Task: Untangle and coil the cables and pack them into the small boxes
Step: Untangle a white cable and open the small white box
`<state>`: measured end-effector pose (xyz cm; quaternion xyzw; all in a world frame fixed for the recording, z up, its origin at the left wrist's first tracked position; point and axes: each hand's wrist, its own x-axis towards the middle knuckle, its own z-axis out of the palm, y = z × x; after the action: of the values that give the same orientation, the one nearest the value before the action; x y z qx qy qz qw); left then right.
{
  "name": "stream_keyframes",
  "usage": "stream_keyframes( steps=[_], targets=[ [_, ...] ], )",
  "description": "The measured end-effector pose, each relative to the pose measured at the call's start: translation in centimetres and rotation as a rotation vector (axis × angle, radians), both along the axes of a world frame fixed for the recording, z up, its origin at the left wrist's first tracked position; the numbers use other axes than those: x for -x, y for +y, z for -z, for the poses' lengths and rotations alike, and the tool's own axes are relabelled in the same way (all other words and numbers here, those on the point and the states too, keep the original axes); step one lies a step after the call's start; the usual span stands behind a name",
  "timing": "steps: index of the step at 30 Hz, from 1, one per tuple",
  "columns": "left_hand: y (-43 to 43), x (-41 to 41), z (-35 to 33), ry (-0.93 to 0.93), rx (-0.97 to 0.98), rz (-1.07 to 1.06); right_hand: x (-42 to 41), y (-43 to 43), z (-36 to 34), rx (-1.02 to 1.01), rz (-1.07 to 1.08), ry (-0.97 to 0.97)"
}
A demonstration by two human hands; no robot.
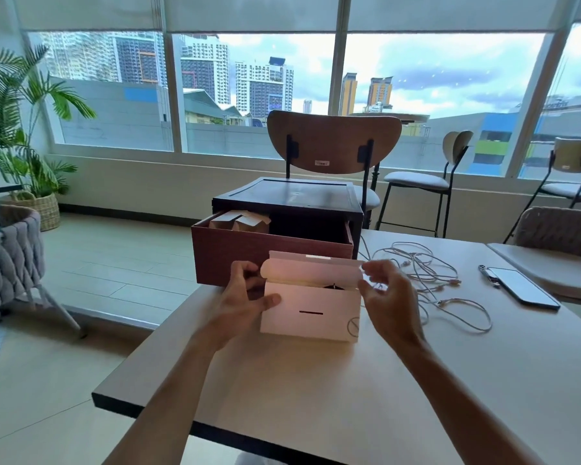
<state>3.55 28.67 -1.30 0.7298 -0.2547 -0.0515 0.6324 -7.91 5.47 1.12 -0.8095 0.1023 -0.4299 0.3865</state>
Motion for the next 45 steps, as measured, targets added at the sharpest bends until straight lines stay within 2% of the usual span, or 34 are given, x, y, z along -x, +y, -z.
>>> stream_keyframes(
  steps=[3,8,15,24,34,39,45],
  targets=[
    [-0.4,0.6,0.4,0.039,0.036,-0.031,0.9,0.4,1.5,-0.099,0.002,0.022],
    [-0.7,0.9,0.8,0.049,0.073,-0.052,1.2,1.0,2.3,-0.284,-0.128,0.062],
    [-0.7,0.8,0.8,0.030,0.041,-0.042,1.2,0.8,2.7,-0.283,-0.185,0.082],
    [-0.8,0.9,0.8,0.019,0.053,-0.026,0.9,0.3,2.8,-0.511,-0.409,0.103],
    [-0.6,1.0,0.7,-0.020,0.072,0.018,1.3,-0.3,3.3,-0.642,-0.546,0.071],
    [-1.2,2.3,0.4,-0.023,0.117,0.096,0.9,0.8,2.9,-0.629,-0.422,-0.044],
    [-1.9,3.2,-0.9,0.035,0.153,0.195,0.9,1.1,2.5,-0.837,-0.301,-0.153]
  ],
)
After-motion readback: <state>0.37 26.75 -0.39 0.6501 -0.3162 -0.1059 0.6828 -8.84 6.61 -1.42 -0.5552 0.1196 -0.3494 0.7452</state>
